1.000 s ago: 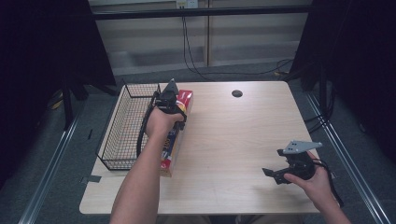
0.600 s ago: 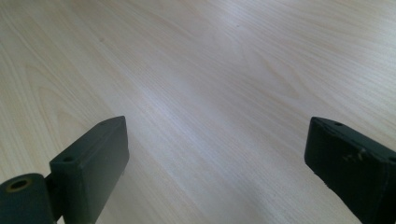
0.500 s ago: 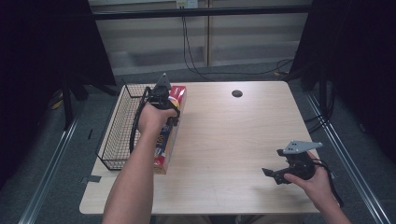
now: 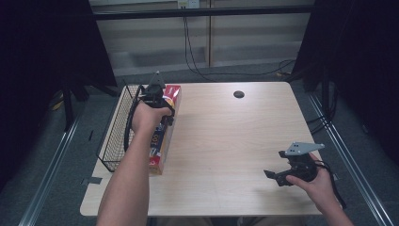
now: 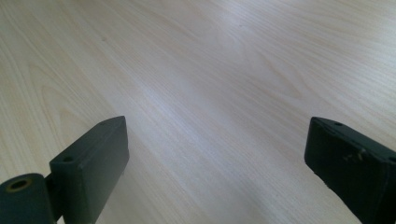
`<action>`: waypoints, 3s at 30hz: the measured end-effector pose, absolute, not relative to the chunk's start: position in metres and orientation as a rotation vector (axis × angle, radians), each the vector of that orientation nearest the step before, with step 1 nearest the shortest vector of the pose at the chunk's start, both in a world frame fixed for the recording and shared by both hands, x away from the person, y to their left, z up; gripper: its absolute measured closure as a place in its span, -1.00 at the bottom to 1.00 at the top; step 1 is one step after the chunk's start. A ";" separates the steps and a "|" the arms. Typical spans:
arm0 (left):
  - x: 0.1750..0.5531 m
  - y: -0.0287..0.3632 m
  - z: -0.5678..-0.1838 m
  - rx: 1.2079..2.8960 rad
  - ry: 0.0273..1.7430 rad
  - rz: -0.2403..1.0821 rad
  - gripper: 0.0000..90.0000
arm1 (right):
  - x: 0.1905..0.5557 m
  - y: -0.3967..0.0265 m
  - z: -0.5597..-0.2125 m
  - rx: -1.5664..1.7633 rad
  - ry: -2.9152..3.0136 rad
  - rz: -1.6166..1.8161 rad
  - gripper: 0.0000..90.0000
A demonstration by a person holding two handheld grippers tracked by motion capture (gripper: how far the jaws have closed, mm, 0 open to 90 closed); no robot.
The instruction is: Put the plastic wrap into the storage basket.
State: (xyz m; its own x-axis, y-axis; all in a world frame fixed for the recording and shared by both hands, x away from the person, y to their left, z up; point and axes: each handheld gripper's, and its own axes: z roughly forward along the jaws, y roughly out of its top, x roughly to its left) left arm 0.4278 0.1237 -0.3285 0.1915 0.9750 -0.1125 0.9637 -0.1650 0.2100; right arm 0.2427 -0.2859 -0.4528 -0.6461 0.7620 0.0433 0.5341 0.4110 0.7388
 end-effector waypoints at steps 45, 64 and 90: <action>0.425 0.183 -0.312 2.109 2.014 0.118 -0.01 | 0.243 -0.286 -0.452 1.123 2.366 1.081 -0.86; 0.426 0.198 -0.320 2.072 2.052 0.112 -0.02 | 0.242 -0.285 -0.452 1.118 2.370 1.083 -0.86; 0.432 0.214 -0.348 2.086 2.074 0.085 -0.02 | 0.243 -0.284 -0.454 1.115 2.374 1.072 -0.86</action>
